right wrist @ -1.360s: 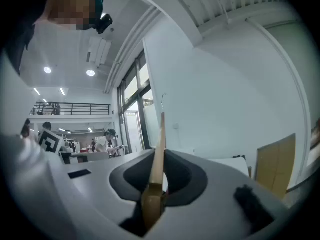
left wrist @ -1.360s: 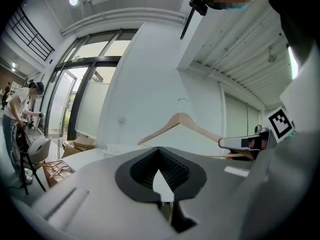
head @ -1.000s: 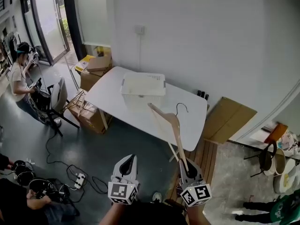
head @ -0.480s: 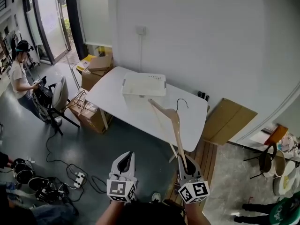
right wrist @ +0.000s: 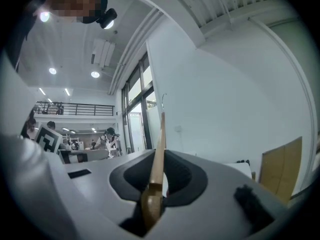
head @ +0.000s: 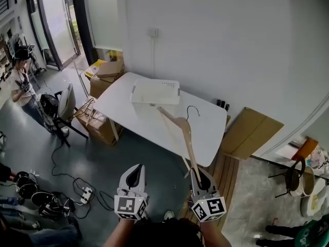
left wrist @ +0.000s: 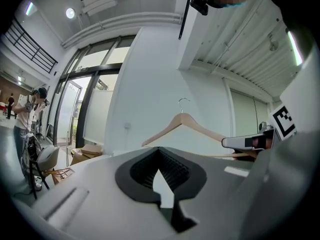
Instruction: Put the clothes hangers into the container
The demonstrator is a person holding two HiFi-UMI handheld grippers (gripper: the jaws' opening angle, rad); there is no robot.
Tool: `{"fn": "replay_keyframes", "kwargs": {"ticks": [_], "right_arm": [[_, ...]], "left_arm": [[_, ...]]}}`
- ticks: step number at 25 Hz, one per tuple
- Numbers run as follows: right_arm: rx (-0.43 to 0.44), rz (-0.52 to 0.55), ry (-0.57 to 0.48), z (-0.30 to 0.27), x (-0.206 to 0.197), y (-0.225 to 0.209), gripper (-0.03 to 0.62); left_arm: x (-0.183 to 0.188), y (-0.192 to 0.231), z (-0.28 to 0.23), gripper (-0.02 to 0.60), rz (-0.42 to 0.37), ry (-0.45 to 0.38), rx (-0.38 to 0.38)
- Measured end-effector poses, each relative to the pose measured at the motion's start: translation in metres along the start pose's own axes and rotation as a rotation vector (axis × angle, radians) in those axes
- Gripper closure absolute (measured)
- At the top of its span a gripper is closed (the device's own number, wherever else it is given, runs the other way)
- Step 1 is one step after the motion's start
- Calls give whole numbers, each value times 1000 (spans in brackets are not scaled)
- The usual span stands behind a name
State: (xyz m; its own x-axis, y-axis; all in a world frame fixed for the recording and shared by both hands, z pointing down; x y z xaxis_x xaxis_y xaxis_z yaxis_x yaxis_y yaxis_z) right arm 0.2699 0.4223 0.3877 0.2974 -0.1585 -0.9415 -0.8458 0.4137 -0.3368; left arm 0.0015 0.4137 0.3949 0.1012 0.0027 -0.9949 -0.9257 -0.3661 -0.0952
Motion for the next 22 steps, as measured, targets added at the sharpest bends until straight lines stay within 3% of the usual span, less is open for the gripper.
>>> {"fn": "replay_keyframes", "kwargs": {"ticks": [10,22], "right_arm": [[36,4,24,-5,2,-30,534],[17,19,26,-82,-3,-37,534]], "left_arm": [[1,-26,-18,575,-4,8,50],[-17,17,-81,575,3,7,13]]}}
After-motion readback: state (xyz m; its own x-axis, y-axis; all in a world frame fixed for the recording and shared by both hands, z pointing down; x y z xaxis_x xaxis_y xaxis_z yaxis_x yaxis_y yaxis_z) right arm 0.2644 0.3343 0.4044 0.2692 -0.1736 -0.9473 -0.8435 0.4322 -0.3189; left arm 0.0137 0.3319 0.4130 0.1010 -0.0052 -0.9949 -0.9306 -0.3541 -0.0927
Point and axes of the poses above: the fingertips, and each gripper's own axes: z backward along the fingers, y to its left, x out of its top, the point moved 10 cm from there along z, backward along the fingers, and after that the axes turned 10 degrees about -z, right-handed, at the moved point
